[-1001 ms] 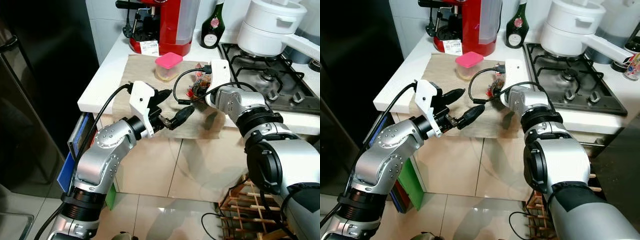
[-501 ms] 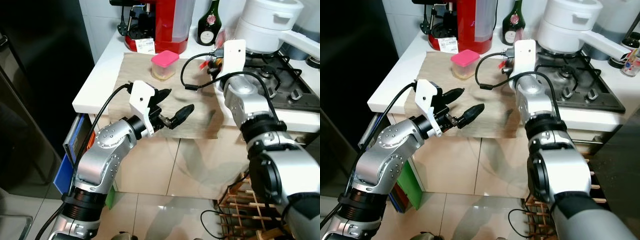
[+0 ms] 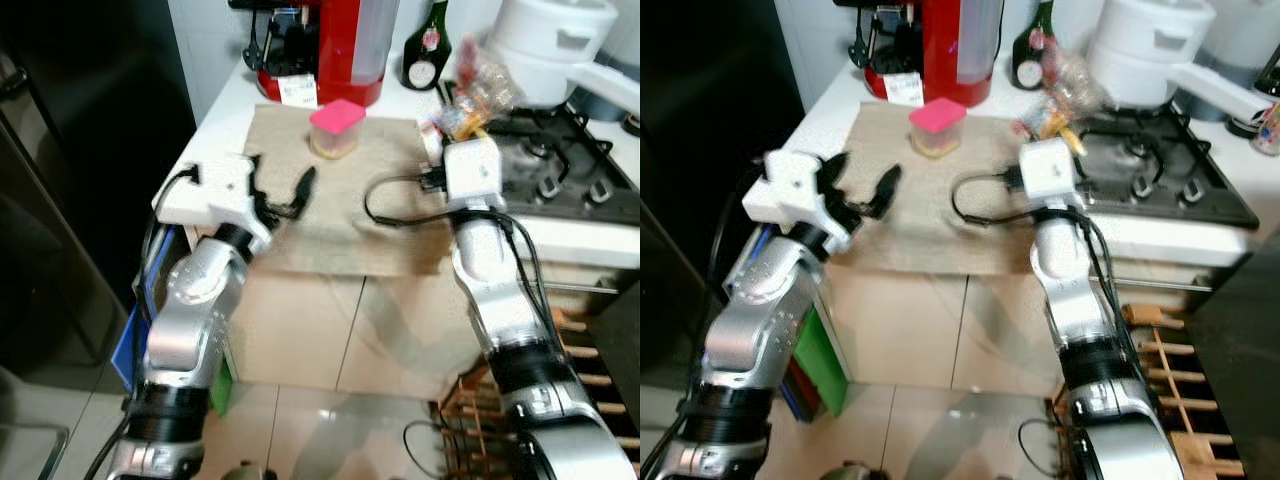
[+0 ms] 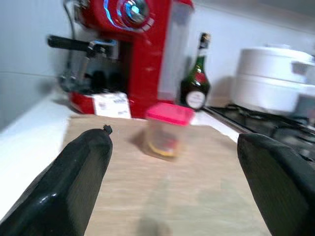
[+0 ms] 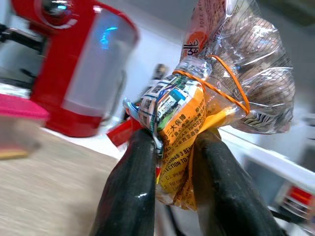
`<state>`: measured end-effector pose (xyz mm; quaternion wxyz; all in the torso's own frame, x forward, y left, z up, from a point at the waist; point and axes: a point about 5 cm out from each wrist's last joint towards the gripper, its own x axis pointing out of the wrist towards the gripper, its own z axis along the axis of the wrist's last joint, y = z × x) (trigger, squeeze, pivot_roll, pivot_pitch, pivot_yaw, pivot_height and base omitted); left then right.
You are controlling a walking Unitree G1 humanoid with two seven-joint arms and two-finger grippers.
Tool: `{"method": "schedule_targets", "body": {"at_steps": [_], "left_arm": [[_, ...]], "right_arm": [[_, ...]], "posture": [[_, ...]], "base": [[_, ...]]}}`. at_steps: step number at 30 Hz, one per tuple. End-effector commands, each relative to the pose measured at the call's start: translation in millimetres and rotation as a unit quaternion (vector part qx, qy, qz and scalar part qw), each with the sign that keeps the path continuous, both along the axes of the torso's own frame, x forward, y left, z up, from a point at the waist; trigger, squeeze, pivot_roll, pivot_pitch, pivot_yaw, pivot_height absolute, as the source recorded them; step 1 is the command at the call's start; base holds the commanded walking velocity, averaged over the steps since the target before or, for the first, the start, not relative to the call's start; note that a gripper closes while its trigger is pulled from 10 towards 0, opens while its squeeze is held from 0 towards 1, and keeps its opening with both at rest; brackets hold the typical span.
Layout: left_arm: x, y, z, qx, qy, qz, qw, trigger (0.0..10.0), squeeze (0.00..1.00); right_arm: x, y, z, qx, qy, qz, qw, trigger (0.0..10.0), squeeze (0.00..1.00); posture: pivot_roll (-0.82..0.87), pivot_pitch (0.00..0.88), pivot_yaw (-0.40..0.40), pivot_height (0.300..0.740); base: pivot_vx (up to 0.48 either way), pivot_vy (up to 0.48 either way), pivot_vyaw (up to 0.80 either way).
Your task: Restocking fridge
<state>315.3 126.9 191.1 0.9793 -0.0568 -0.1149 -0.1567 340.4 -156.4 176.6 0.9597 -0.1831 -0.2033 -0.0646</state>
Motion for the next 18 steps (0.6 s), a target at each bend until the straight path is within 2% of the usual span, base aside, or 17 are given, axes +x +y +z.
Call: {"method": "schedule_targets", "body": {"at_steps": [1,6,7,8,12,18], "left_arm": [[2.7,-6.9,4.0,-0.001,-0.01,-0.005,1.0,10.0,0.0],[4.6,-11.4,6.4,-0.005,-0.015,-0.012,1.0,10.0,0.0],[5.0,-12.7,6.9,-0.007,-0.017,-0.013,1.0,10.0,0.0],[6.0,-14.1,7.6,-0.009,-0.02,-0.012,1.0,10.0,0.0],[8.2,-12.9,6.9,-0.011,-0.02,-0.003,1.0,10.0,0.0],[9.9,-11.2,4.4,0.001,-0.019,0.007,1.0,10.0,0.0]], "right_arm": [[-2.8,-6.5,17.1,0.001,-0.045,-0.017,0.999,0.0,0.13],[-1.2,-12.8,18.6,-0.013,-0.042,-0.037,0.998,0.0,0.09],[-1.0,-12.3,17.3,-0.014,-0.034,-0.037,0.999,4.6,0.0],[-0.4,-11.2,13.8,-0.016,-0.021,-0.038,0.999,10.0,0.0],[-0.2,-9.2,8.0,-0.008,-0.002,-0.037,0.999,10.0,0.0],[2.9,-5.4,0.2,0.0,0.027,-0.023,0.999,10.0,0.0]], "posture": [[-0.02,0.0,0.011,0.74],[-0.03,0.0,0.018,0.74],[-0.03,0.0,0.018,0.74],[-0.03,0.0,0.02,0.74],[-0.03,0.0,0.021,0.74],[-0.03,0.0,0.024,0.74]], "base": [[0.0,0.0,0.0],[0.0,0.0,0.0],[0.0,0.0,0.0],[0.0,0.0,0.0],[0.0,0.0,0.0],[-0.279,0.0,0.0]]}}
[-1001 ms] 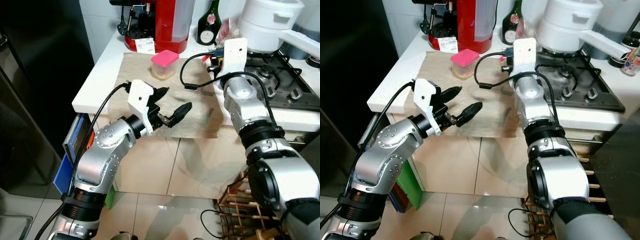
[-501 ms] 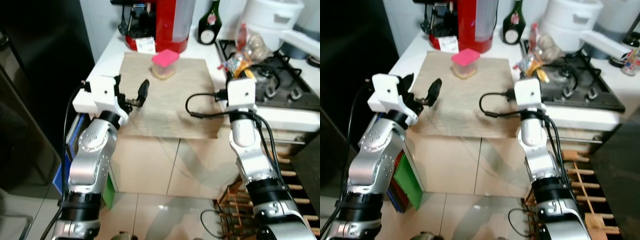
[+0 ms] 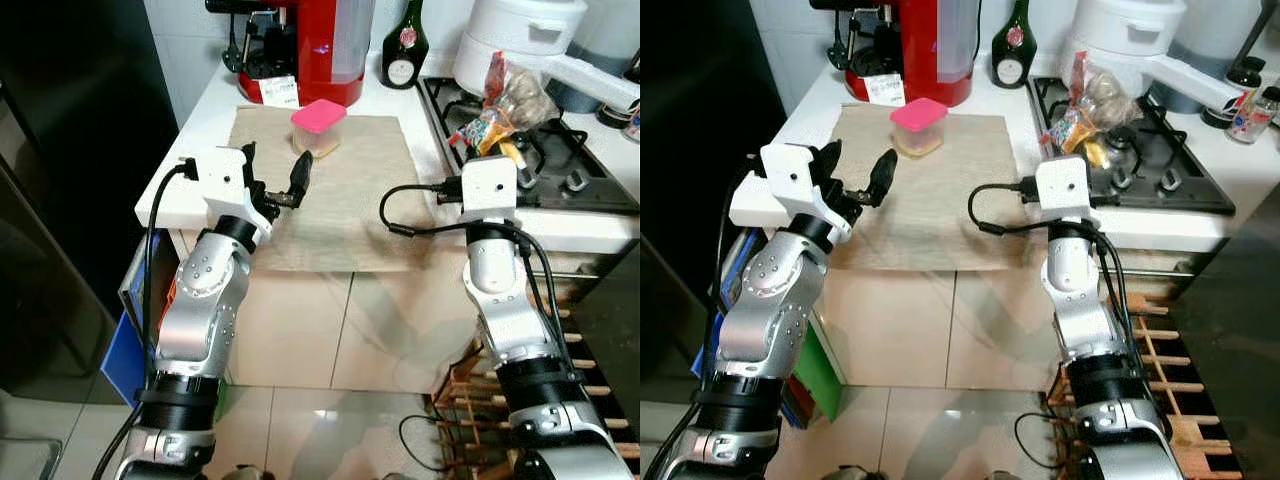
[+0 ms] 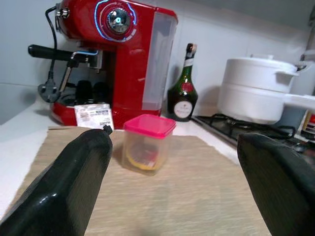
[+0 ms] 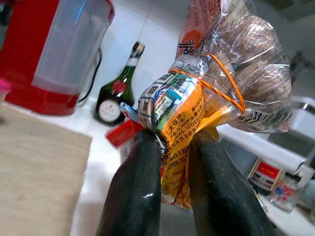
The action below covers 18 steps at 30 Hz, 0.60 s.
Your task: Restocking fridge
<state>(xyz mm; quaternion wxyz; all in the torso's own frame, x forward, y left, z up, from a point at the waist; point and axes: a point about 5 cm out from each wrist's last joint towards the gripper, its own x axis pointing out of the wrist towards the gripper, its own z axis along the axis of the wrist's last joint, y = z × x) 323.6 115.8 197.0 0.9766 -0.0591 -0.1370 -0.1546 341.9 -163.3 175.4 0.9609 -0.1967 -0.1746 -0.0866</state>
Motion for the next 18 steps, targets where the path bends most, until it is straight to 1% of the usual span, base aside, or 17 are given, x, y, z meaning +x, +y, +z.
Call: {"method": "schedule_targets", "body": {"at_steps": [1,6,18], "left_arm": [[1.7,-0.1,-1.6,0.007,0.003,0.005,1.0,10.0,0.0],[2.3,-1.1,-1.9,0.013,-0.002,0.01,1.0,10.0,0.0],[2.6,-5.1,-2.3,0.013,-0.006,0.008,1.0,10.0,0.0]], "right_arm": [[1.4,1.5,1.1,0.006,0.004,0.006,1.0,10.0,0.0],[1.4,0.3,-4.3,0.02,0.024,0.014,0.999,10.0,0.0],[0.8,2.4,-7.2,0.021,0.035,0.025,0.999,10.0,0.0]], "posture": [[-0.03,0.0,0.024,0.74],[-0.03,0.0,0.02,0.74],[-0.04,0.0,0.022,0.74]], "base": [[-0.281,0.0,0.0],[-0.283,0.0,0.0],[-0.274,0.0,0.0]]}}
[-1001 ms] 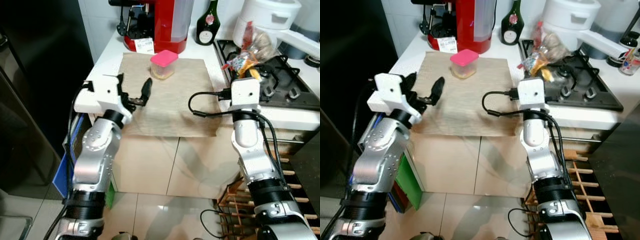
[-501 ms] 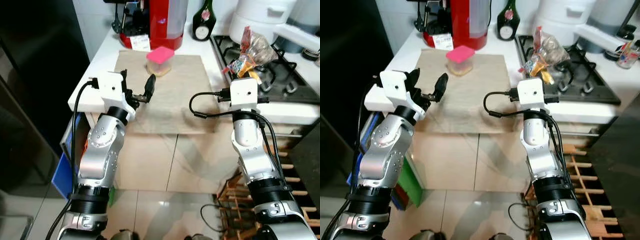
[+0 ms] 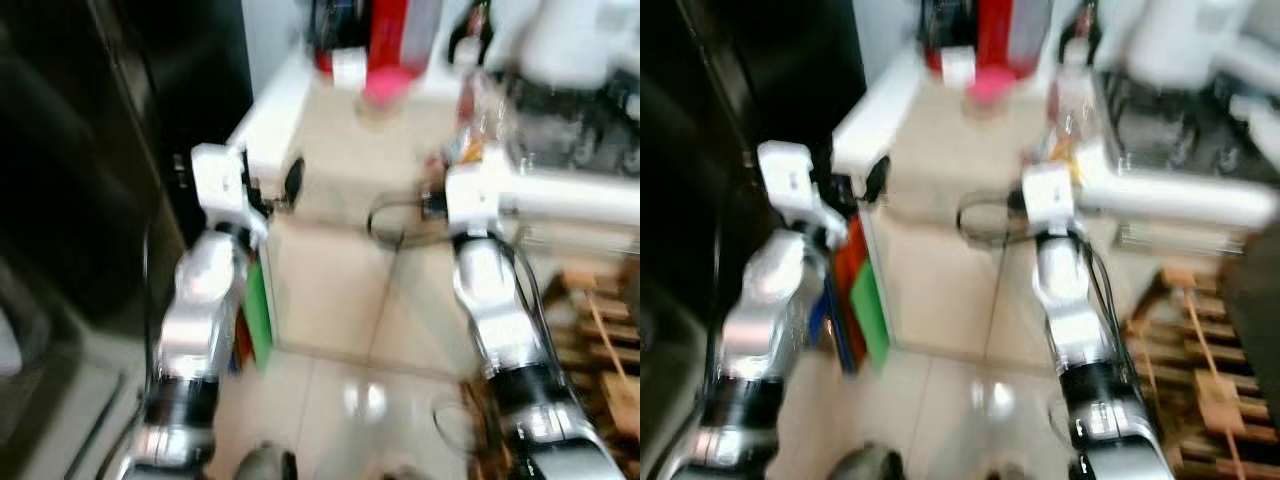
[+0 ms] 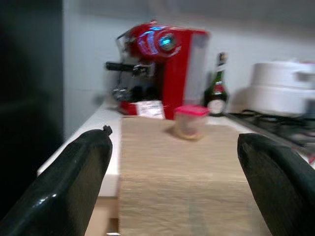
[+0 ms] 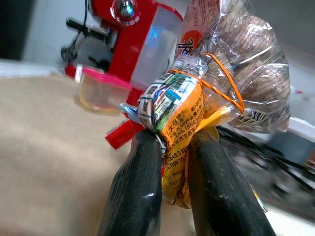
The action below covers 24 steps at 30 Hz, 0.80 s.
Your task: Restocking fridge
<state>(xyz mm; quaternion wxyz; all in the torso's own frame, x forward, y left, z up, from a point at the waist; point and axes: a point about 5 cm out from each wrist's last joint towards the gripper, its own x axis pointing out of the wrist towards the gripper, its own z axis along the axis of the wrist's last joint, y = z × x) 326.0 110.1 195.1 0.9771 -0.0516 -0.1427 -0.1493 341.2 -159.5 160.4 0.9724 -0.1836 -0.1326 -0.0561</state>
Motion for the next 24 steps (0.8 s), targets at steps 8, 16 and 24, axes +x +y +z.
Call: {"method": "schedule_targets", "body": {"at_steps": [8,16,24], "left_arm": [[-1.1,-0.7,-1.2,0.006,-0.002,-0.002,1.0,10.0,0.0],[-2.0,-1.6,-3.0,0.008,-0.001,-0.008,1.0,10.0,0.0],[-5.3,-0.7,-6.2,0.012,0.003,-0.01,1.0,10.0,0.0]], "right_arm": [[0.3,-1.5,4.2,0.007,-0.004,0.005,1.0,10.0,0.0],[-2.7,-0.3,-1.9,0.01,0.013,0.017,1.0,10.0,0.0],[-21.0,-9.5,-21.4,0.006,0.05,0.029,0.998,10.0,0.0]], "posture": [[-0.04,0.0,0.02,0.74],[-0.04,0.0,0.021,0.74],[-0.05,0.0,0.018,0.74]], "base": [[-0.277,0.0,0.0],[-0.279,0.0,0.0],[-0.281,0.0,0.0]]}}
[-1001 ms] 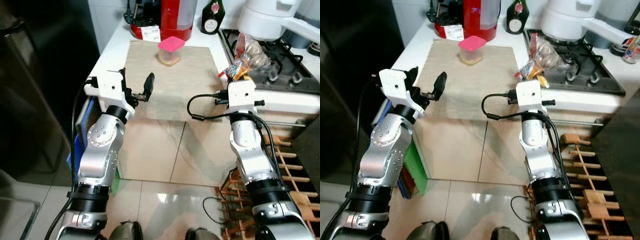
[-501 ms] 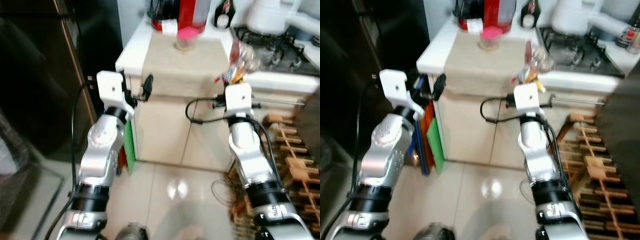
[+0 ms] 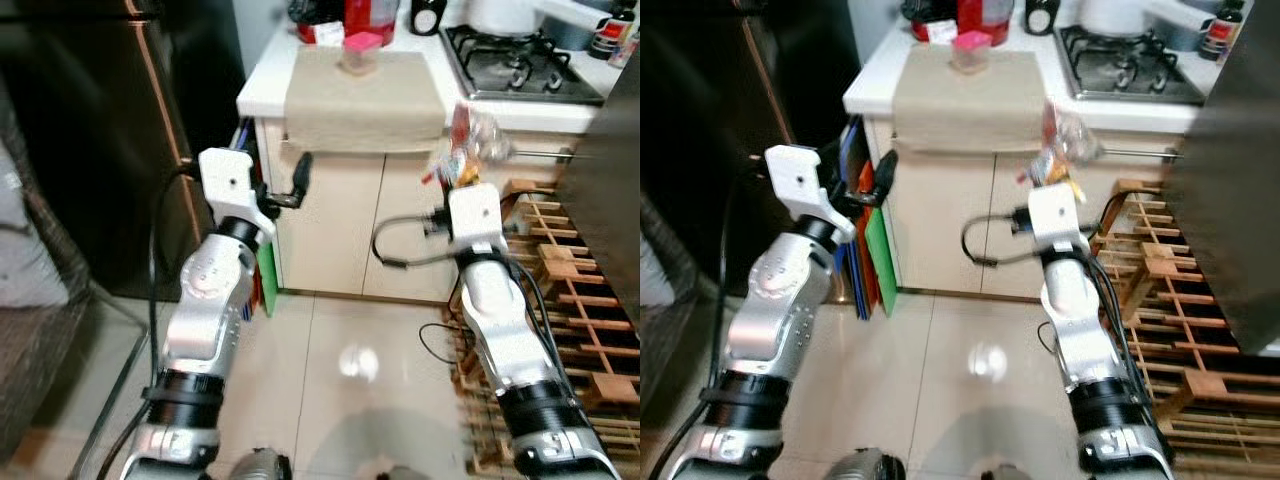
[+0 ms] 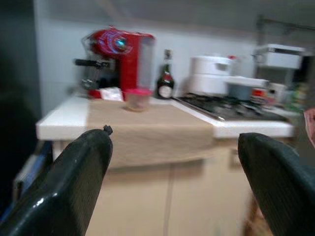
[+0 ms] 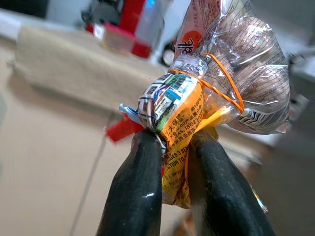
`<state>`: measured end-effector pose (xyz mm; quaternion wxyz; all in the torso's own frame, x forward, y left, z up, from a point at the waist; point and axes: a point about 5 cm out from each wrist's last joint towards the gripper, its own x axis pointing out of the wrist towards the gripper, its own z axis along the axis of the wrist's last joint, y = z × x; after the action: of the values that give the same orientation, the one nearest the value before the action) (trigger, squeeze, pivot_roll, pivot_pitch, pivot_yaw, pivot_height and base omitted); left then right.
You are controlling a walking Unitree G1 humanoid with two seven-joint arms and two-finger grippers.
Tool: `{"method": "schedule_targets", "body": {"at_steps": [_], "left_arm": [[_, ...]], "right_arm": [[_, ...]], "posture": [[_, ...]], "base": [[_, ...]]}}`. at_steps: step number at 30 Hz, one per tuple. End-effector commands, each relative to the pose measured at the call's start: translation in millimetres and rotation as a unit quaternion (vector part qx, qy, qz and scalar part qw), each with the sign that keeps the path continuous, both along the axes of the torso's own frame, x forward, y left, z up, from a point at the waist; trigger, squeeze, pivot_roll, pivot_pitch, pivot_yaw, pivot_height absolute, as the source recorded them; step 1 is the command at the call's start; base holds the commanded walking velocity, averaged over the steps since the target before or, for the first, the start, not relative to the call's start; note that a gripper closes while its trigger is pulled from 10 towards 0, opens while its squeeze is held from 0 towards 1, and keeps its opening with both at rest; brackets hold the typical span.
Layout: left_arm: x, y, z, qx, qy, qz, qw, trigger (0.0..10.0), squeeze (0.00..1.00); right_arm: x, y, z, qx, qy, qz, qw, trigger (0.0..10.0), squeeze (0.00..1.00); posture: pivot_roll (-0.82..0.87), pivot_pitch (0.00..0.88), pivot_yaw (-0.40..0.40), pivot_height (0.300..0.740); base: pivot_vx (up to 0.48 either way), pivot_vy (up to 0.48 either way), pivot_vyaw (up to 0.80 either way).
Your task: Restocking fridge
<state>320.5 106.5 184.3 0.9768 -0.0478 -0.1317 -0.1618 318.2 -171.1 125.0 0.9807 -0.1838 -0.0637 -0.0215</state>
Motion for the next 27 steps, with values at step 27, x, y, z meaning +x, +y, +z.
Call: {"method": "schedule_targets", "body": {"at_steps": [27], "left_arm": [[-8.9,7.9,-9.0,0.011,0.026,-0.016,0.999,10.0,0.0]], "right_arm": [[-15.4,1.1,-5.5,0.021,0.023,0.005,1.0,10.0,0.0]], "posture": [[-0.08,0.0,0.051,0.74]], "base": [[0.043,-0.177,0.0]]}}
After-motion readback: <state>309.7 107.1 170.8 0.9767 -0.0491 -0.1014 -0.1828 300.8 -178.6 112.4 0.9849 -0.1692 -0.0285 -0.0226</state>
